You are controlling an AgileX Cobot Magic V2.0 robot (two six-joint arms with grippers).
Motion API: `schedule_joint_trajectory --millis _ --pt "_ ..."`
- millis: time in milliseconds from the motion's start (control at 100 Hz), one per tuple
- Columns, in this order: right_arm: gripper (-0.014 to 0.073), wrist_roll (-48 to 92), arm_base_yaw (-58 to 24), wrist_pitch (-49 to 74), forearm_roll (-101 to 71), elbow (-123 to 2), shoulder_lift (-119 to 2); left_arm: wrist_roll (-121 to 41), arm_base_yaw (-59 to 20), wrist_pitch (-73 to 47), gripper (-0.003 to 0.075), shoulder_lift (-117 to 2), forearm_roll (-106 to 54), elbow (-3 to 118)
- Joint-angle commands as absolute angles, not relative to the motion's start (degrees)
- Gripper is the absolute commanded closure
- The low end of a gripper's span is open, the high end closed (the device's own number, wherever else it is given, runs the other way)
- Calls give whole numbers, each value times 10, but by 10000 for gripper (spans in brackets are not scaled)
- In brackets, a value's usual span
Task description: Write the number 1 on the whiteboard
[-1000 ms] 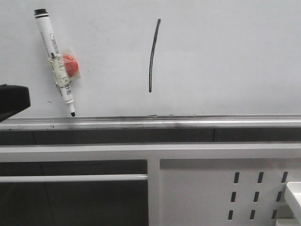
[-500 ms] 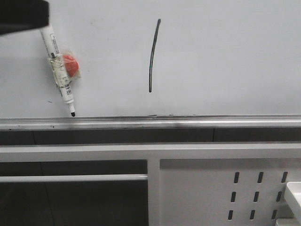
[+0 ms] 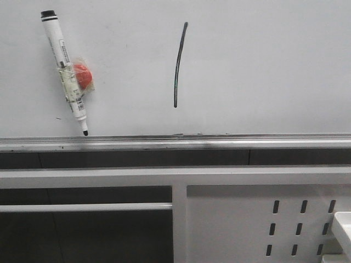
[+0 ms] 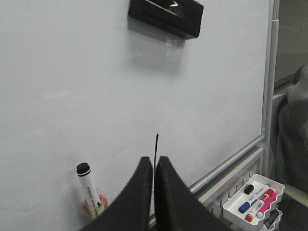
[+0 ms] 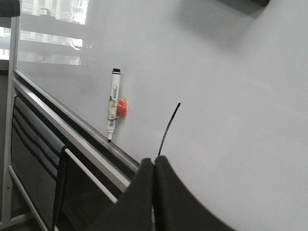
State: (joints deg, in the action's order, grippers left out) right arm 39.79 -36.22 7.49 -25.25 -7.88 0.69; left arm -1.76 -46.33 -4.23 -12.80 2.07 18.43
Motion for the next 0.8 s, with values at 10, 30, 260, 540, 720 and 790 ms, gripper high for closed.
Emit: schedule_joint_trajectory --millis 10,30,260,540,720,790 --pt "663 398 -358 30 -257 -92 14 -17 -464 -13 740 -123 53 204" --pt "663 398 -358 30 -257 -92 14 -17 -464 -16 740 -123 60 204" --pt "663 398 -358 30 -257 -92 14 -17 -407 -20 740 -102 59 180" --pt "663 398 -358 30 -257 -92 14 -17 -189 -15 740 -20 10 107" --pt "663 398 -358 32 -257 -92 13 -16 -120 -11 740 14 -17 62" --pt "663 398 -358 35 -257 -92 13 -16 -98 0 740 16 -17 38"
